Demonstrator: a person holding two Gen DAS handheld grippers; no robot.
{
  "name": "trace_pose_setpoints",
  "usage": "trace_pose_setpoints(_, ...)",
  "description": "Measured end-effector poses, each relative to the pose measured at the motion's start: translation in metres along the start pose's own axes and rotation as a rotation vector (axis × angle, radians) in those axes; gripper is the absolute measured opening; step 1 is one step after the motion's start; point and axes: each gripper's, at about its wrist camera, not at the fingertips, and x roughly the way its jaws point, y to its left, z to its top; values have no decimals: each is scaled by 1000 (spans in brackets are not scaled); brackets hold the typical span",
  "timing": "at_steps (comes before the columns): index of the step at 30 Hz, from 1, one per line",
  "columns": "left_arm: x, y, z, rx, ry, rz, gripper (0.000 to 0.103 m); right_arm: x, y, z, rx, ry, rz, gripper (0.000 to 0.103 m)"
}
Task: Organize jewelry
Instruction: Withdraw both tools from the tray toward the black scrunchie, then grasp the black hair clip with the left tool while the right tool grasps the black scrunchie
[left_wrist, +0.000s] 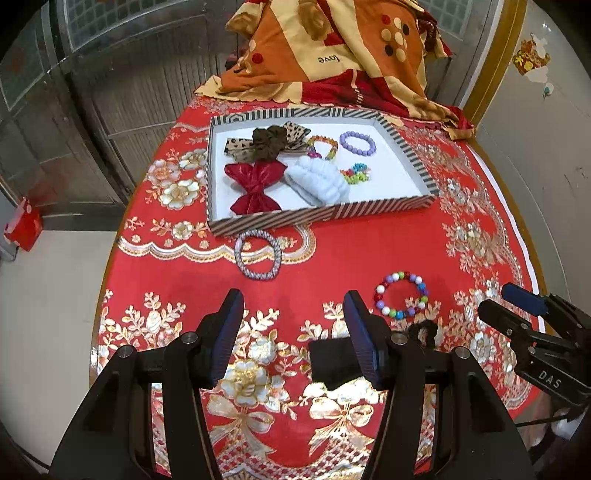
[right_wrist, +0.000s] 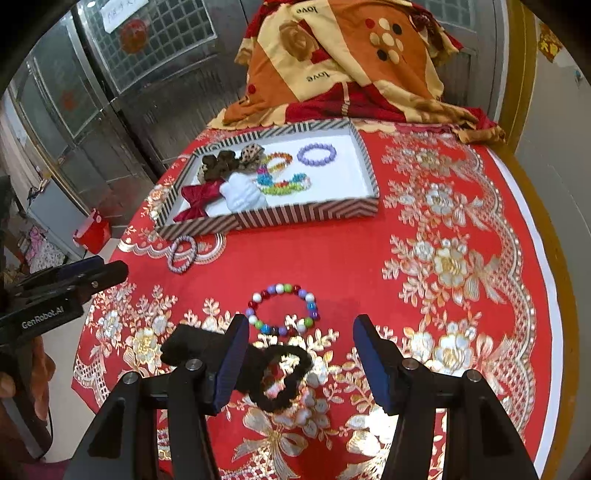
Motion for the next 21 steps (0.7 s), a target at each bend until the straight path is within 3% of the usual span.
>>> trace_pose_setpoints(5, 6, 6, -8, -2, 30, -51, 56, 8, -4, -11, 8, 29, -18, 56)
trace_pose_setpoints(11, 24, 2, -20, 26, 121, -192, 56, 31, -10, -22, 13, 85, -12, 56)
trace_pose_setpoints(14, 28, -6, -26, 83, 141, -227, 64, 43, -12, -26, 7, 112, -8, 56)
trace_pose_setpoints(21, 41, -9, -36, 146, 221, -290, 68, 67, -3, -33, -58, 146, -9, 54)
